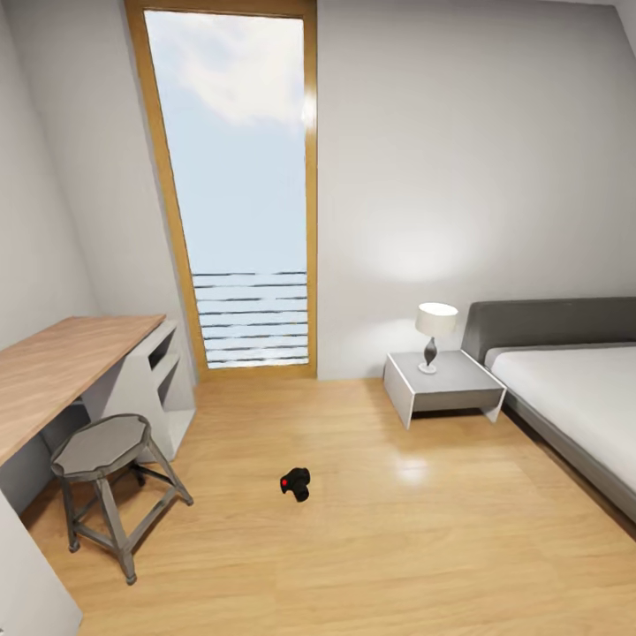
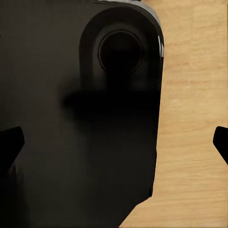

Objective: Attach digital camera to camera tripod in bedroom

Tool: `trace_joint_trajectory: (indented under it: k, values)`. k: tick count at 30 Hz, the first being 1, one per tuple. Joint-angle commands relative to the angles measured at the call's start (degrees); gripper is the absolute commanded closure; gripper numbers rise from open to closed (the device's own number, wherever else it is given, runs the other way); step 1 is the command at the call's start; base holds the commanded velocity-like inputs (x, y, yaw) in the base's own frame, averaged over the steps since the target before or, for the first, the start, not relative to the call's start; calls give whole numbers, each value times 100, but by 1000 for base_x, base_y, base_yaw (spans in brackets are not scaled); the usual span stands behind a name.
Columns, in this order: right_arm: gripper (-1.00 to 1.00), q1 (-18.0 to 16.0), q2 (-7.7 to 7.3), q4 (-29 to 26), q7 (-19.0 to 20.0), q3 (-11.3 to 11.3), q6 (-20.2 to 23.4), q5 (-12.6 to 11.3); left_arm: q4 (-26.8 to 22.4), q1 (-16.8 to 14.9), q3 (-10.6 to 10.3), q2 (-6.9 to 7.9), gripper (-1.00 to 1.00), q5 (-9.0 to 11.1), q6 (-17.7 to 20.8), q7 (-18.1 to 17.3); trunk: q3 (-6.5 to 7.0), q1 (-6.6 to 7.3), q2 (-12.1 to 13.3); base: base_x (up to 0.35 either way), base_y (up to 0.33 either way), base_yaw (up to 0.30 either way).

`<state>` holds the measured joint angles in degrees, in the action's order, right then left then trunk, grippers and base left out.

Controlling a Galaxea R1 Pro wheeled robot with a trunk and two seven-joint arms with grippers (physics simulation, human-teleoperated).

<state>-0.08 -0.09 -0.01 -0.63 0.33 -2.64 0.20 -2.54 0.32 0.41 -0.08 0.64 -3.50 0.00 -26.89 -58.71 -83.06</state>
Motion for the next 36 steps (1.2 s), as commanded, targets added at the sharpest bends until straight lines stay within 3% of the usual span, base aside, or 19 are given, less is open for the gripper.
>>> trace_joint_trajectory:
  k: [1,17,36]
  values:
    - [-100,-1,-2,1,-5,1,-41,1,-9,3,3,-1,-100,7,-7,0,-4,-2,-2,143,0,-51]
    - [-100,-1,-9,1,-2,-20,-302,-37,-10,3,8,-1,-100,7,-10,0,-4,-2,-2,135,0,-210]
    - [-100,-1,-9,1,1,-16,-308,-29,-10,3,12,-1,-100,5,-10,0,-4,-2,-2,17,0,-253]
